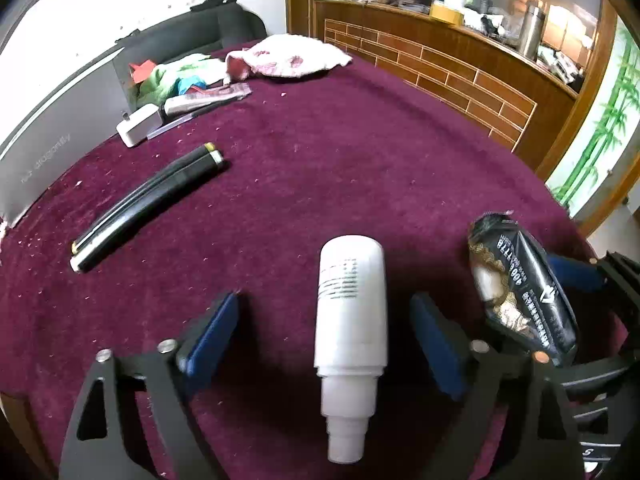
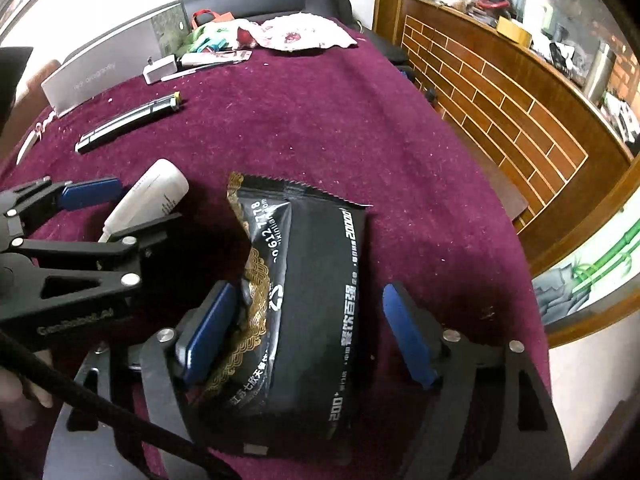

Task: Organize objects
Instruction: 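Lift the spray bottle with the left gripper while the right lifts the snack bag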

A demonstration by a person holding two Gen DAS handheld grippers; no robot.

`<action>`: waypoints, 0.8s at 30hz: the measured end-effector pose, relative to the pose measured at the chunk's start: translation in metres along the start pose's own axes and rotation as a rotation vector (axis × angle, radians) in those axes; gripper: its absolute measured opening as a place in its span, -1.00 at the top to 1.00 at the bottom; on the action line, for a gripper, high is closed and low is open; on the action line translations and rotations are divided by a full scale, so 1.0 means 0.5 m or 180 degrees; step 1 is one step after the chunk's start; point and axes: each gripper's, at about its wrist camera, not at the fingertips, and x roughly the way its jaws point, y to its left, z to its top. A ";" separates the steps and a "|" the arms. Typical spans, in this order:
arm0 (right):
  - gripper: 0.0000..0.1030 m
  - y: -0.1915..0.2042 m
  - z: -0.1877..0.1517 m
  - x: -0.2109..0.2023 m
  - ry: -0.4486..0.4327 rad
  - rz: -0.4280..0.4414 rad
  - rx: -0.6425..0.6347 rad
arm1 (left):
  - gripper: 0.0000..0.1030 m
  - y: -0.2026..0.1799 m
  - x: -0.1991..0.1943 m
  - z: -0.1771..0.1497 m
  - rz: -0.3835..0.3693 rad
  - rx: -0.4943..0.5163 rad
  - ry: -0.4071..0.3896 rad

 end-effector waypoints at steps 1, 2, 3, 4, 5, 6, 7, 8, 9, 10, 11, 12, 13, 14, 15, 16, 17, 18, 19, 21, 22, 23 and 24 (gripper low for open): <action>-0.58 -0.001 0.000 0.001 -0.0014 -0.0012 -0.0043 | -0.73 -0.001 0.000 -0.001 0.0003 -0.0022 -0.0029; -0.60 -0.001 -0.002 0.001 -0.0019 -0.0008 -0.0048 | -0.75 -0.001 0.000 -0.001 0.0008 -0.0039 -0.0041; -0.60 -0.006 -0.003 0.002 -0.0033 0.0028 -0.0020 | -0.76 -0.003 0.001 -0.001 0.0018 -0.0033 -0.0043; -0.60 -0.009 -0.004 0.002 -0.0049 0.0038 -0.0020 | -0.76 -0.004 0.001 -0.002 0.0022 -0.0032 -0.0046; -0.61 -0.010 -0.005 0.002 -0.0064 0.0045 -0.0025 | -0.77 -0.004 0.001 -0.003 0.0021 -0.0027 -0.0047; -0.61 -0.012 -0.007 0.002 -0.0086 0.0052 -0.0015 | -0.77 -0.004 0.001 -0.003 0.0023 -0.0018 -0.0045; -0.63 -0.010 -0.006 0.002 -0.0094 0.0051 -0.0016 | -0.77 -0.004 0.001 -0.003 0.0021 -0.0016 -0.0048; -0.65 -0.010 -0.006 0.003 -0.0091 0.0047 -0.0029 | -0.77 -0.003 0.002 -0.003 0.0011 -0.0028 -0.0059; -0.65 -0.011 -0.004 0.004 -0.0065 0.0051 -0.0028 | -0.77 -0.002 0.002 -0.002 0.0006 -0.0038 -0.0065; -0.67 -0.011 -0.001 0.004 -0.0043 0.0058 -0.0025 | -0.77 -0.002 0.002 -0.002 0.0006 -0.0036 -0.0062; -0.68 -0.011 0.000 0.005 -0.0033 0.0062 -0.0025 | -0.77 -0.003 0.003 -0.002 0.0013 -0.0030 -0.0051; -0.68 -0.011 0.000 0.004 -0.0037 0.0059 -0.0035 | -0.77 -0.004 0.003 -0.002 0.0035 -0.0029 -0.0050; -0.68 -0.012 -0.001 0.004 -0.0047 0.0062 -0.0036 | -0.74 -0.008 0.004 -0.001 0.0065 -0.0025 -0.0045; -0.68 -0.012 -0.002 0.003 -0.0059 0.0062 -0.0040 | -0.70 -0.012 0.004 -0.001 0.0142 -0.0032 -0.0039; -0.68 -0.010 -0.002 0.003 -0.0066 0.0044 -0.0050 | -0.66 -0.015 0.001 -0.002 0.0170 -0.0052 -0.0043; -0.65 -0.008 -0.004 0.001 -0.0071 0.0011 -0.0041 | -0.47 -0.018 -0.002 -0.003 0.0174 -0.0062 -0.0050; -0.59 -0.006 -0.005 -0.001 -0.0074 -0.0005 -0.0023 | -0.07 -0.024 -0.008 -0.004 0.0152 -0.0024 -0.0065; -0.54 -0.002 -0.006 -0.004 -0.0080 -0.0021 -0.0015 | 0.20 -0.032 -0.015 -0.005 0.0117 0.0038 -0.0076; -0.37 0.002 -0.007 -0.007 -0.0092 -0.0016 -0.0019 | 0.52 -0.037 -0.021 -0.006 0.0100 0.0077 -0.0060; -0.10 0.013 -0.008 -0.012 -0.0112 -0.0006 -0.0040 | 0.52 -0.044 -0.027 -0.011 0.0079 0.0093 -0.0007; 0.02 0.017 -0.008 -0.014 -0.0116 0.0011 -0.0053 | 0.52 -0.047 -0.028 -0.015 0.0099 0.0115 -0.0005; 0.08 0.021 -0.008 -0.015 -0.0112 0.0002 -0.0060 | 0.52 -0.047 -0.030 -0.017 0.0096 0.0125 -0.0004; 0.09 0.022 -0.008 -0.015 -0.0107 0.0003 -0.0055 | 0.52 -0.046 -0.029 -0.017 0.0084 0.0118 0.0000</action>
